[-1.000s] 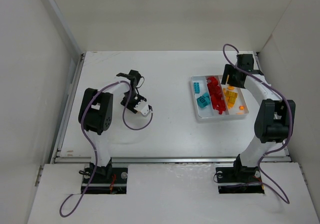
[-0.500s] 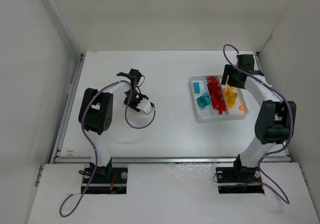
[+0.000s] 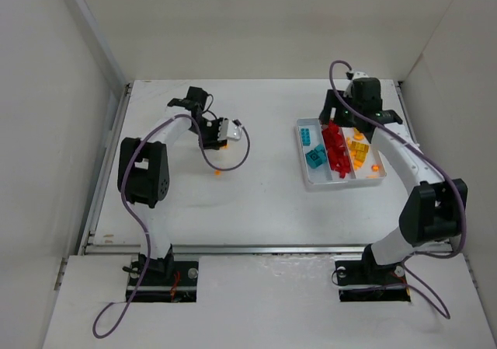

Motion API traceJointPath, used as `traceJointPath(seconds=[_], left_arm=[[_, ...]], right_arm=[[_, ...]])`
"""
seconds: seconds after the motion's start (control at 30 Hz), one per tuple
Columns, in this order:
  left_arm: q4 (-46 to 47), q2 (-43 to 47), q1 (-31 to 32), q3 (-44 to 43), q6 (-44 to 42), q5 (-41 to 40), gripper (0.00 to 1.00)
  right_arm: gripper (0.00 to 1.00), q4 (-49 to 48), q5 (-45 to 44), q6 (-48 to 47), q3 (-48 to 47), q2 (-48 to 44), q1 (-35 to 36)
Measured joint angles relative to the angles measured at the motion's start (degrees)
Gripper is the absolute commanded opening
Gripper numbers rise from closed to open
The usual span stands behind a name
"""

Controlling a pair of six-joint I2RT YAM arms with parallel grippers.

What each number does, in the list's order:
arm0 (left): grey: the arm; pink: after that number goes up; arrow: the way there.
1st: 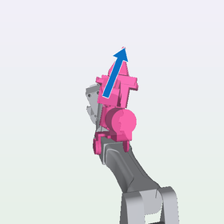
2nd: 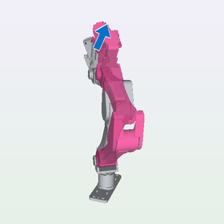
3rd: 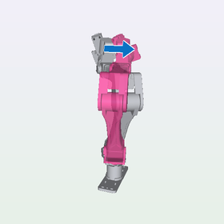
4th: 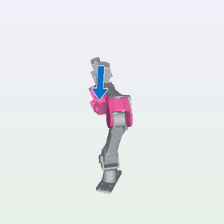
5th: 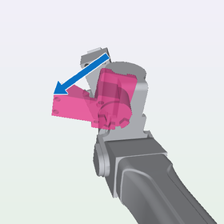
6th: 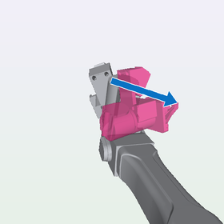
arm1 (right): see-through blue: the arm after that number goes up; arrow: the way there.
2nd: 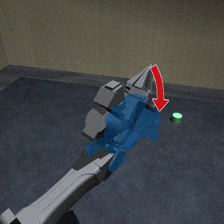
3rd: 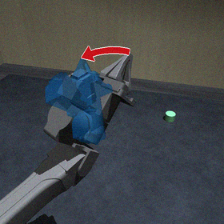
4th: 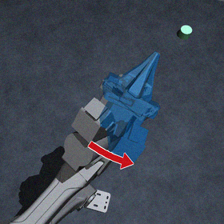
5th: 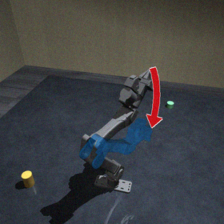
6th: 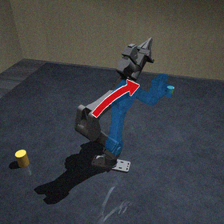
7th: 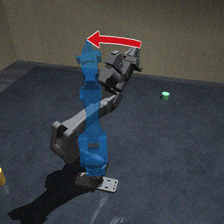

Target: Sort the legos into containers by color

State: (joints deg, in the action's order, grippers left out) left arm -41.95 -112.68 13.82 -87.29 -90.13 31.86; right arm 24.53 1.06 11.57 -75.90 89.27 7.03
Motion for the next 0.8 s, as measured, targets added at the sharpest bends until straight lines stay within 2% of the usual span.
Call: traceJointPath(seconds=[0.13,0.33,0.53,0.8], left_arm=[[4.7,0.2,-0.2,-4.4,13.6,5.7,0.0],[11.6,1.9,0.5,-5.1,32.7,8.8,0.0],[15.3,3.2,2.4,-5.7,44.8,9.1,0.0],[17.2,3.4,3.3,-5.9,51.2,9.1,0.0]], right_arm=[[0.81,-4.8,7.4,4.2,-0.8,0.0,8.8],[0.78,-9.9,20.7,11.4,-11.3,11.8,18.4],[0.72,-12.3,30.5,17.4,-20.7,23.1,19.2],[0.64,-12.5,34.8,20.5,-21.3,24.9,19.5]])
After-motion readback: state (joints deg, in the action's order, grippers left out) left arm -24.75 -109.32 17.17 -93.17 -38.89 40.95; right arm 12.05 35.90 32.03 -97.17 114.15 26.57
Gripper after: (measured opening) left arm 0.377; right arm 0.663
